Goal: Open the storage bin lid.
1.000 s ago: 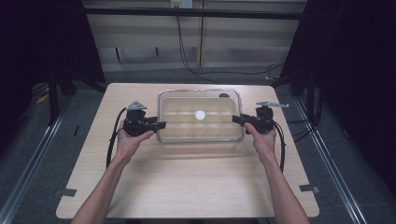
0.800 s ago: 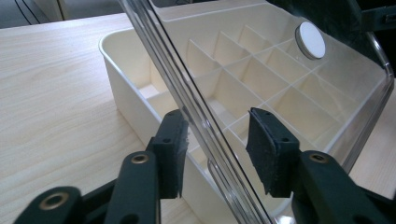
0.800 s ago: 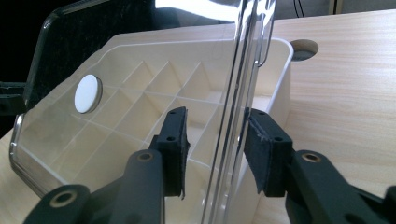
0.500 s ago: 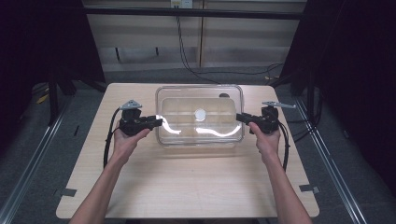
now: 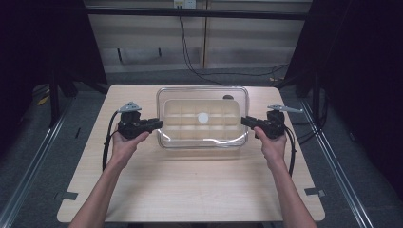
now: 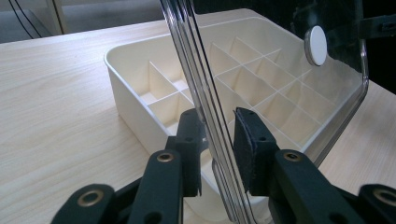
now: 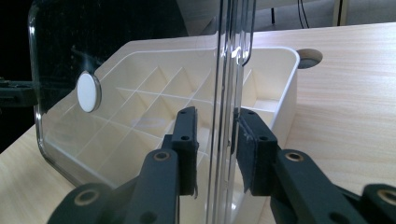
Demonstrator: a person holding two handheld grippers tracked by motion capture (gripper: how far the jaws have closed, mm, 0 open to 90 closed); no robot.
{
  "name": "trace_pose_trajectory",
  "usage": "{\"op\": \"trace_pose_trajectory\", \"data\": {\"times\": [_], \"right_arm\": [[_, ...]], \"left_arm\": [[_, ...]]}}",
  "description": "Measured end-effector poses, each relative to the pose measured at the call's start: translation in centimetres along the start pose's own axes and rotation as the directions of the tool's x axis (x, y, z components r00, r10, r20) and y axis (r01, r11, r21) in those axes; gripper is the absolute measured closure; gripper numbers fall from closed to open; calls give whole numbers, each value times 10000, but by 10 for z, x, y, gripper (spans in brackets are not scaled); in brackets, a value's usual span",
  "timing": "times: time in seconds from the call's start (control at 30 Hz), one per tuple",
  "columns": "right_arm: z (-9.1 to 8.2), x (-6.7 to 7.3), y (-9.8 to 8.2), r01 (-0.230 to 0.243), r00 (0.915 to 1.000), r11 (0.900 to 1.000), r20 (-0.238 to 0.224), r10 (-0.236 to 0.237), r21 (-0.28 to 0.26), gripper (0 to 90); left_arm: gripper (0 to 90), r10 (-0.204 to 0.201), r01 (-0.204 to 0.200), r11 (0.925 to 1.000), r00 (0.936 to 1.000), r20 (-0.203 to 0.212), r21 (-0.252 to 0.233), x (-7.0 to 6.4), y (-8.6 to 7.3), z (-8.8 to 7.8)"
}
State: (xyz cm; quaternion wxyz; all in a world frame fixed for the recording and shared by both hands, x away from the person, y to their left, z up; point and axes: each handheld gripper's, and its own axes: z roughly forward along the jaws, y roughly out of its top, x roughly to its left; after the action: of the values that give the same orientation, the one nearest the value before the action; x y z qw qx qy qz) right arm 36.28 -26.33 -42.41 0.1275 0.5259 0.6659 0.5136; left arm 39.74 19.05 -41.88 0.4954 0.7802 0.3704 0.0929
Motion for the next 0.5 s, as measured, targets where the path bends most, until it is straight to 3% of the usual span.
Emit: {"op": "trace_pose_trajectory", "data": {"times": [0.2,0.5], "right_arm": [[-2,-1,-2,-131,9998,9997,-165,128,-200,725],[-11,6,-3,146,9997,9996,-211,-151,-222,747]], "left_arm": [[733,112,-112,9999,9999,-54,-26,-1,1,-2],[763,232,-231,9994,9997,46,-262,-5,2,-11]]}}
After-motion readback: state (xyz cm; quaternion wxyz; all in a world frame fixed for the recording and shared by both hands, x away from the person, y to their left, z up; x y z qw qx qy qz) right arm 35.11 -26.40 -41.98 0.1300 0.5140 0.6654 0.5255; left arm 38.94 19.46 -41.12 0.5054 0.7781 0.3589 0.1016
